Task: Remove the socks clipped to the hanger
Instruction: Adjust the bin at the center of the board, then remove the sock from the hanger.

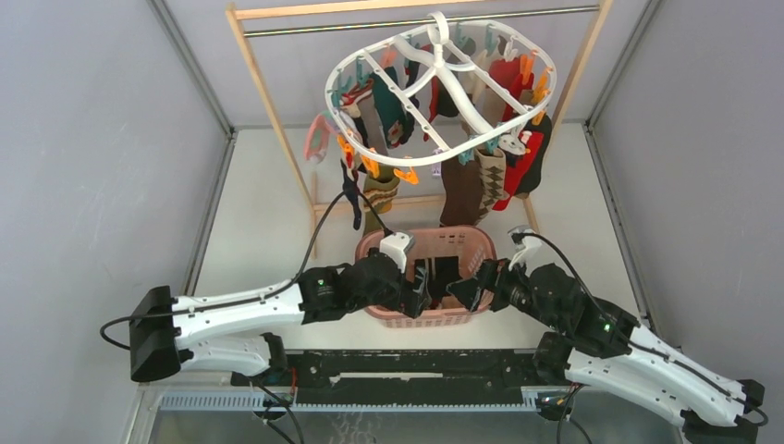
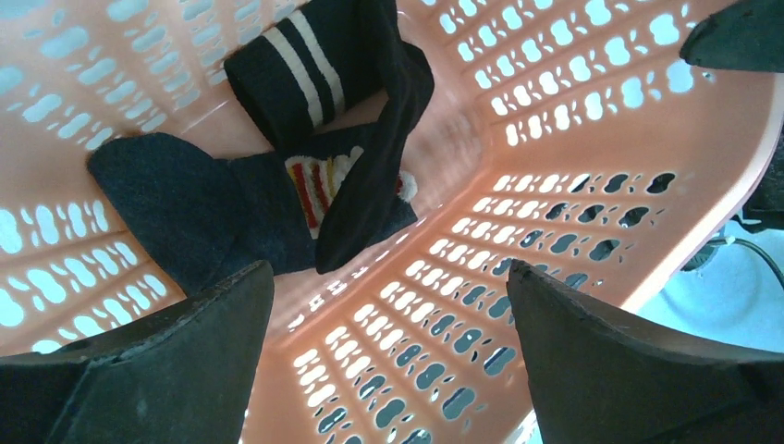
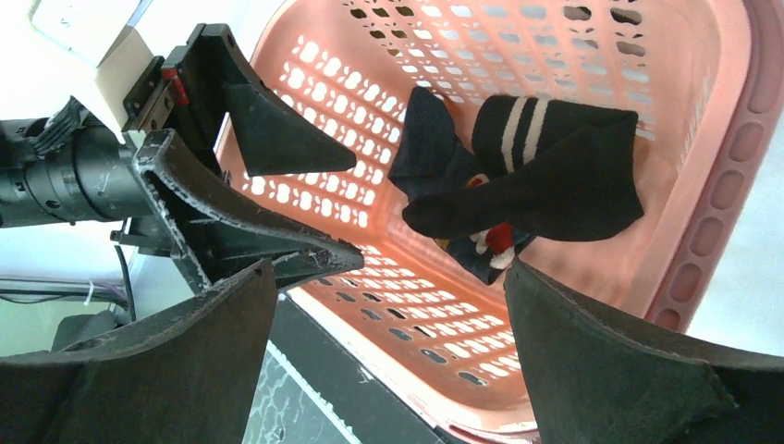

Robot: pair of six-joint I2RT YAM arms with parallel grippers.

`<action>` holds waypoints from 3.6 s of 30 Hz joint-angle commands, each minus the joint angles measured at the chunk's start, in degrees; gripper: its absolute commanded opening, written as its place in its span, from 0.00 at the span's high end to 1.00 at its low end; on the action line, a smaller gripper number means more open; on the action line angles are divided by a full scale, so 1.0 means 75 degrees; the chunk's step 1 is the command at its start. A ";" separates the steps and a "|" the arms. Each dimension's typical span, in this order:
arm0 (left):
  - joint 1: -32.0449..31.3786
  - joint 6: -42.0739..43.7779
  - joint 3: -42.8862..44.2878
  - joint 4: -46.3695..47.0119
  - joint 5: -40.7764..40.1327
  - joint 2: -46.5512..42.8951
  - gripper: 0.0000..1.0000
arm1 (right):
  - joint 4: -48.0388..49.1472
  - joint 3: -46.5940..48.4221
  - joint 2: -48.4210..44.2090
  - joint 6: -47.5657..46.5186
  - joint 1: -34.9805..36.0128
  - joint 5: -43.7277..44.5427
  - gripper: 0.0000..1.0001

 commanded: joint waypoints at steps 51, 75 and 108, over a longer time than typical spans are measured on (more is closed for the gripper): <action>-0.2272 -0.0953 0.0201 -0.2020 -0.3522 -0.3539 0.00 | -0.0437 0.1635 0.1455 -0.0015 0.1674 0.1865 0.04; -0.2274 -0.0669 -0.0318 -0.0974 -0.3580 -0.2891 0.00 | 0.0162 0.2234 0.1274 -0.1887 -0.4094 -0.0467 0.21; -0.2274 0.0035 0.0431 -0.0721 -0.3373 -0.2497 0.00 | 0.3271 0.2375 0.3743 -0.2251 -0.6193 -0.4117 0.73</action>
